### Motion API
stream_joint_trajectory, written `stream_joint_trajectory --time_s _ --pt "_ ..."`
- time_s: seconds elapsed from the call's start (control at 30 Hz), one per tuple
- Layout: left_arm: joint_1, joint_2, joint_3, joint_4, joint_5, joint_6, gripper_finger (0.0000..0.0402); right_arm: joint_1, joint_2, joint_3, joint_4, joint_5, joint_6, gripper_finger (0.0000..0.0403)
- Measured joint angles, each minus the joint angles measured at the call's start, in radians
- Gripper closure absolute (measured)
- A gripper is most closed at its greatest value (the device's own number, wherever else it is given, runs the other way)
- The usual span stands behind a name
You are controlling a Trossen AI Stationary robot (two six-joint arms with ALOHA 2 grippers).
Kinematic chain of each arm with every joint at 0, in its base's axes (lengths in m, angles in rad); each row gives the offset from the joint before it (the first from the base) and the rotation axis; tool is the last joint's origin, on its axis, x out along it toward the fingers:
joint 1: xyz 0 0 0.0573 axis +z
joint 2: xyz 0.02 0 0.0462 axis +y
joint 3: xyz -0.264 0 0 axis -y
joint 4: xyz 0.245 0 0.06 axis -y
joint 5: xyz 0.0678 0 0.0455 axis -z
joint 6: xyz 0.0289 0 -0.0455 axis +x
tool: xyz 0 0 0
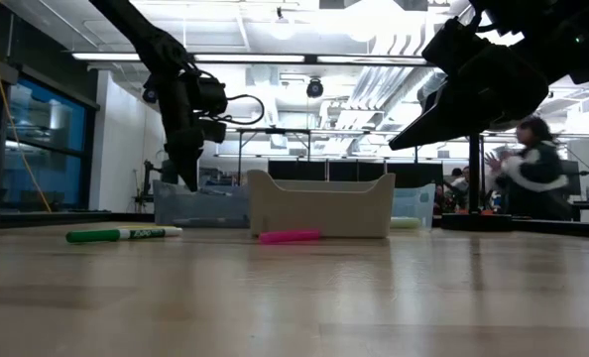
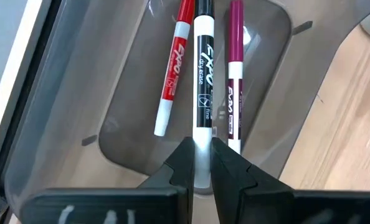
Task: Pick & Place Markers
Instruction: Put the black marker into the black bin, then adjust the gray bin
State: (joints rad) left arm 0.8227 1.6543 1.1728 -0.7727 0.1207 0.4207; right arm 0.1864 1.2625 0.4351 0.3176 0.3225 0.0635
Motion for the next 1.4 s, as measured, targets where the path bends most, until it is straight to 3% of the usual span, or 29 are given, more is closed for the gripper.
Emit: stream_joint_trajectory --time_s 0.3,1.07,1.4 --pt "0.0 0.0 0.0 -0.001 0.0 -0.014 0.0333 0.0 0.0 0.0 0.0 0.0 0.0 0.0263" --pt "0.0 -0.03 0.032 -0.066 -0.011 -0.045 0.033 0.0 0.0 0.0 -0.013 0.0 -0.019 0.0263" --pt "-0.08 -0.107 0.033 -0.133 -0.011 -0.097 0.033 0.0 0.0 0.0 -0.05 0.0 0.007 0.0263"
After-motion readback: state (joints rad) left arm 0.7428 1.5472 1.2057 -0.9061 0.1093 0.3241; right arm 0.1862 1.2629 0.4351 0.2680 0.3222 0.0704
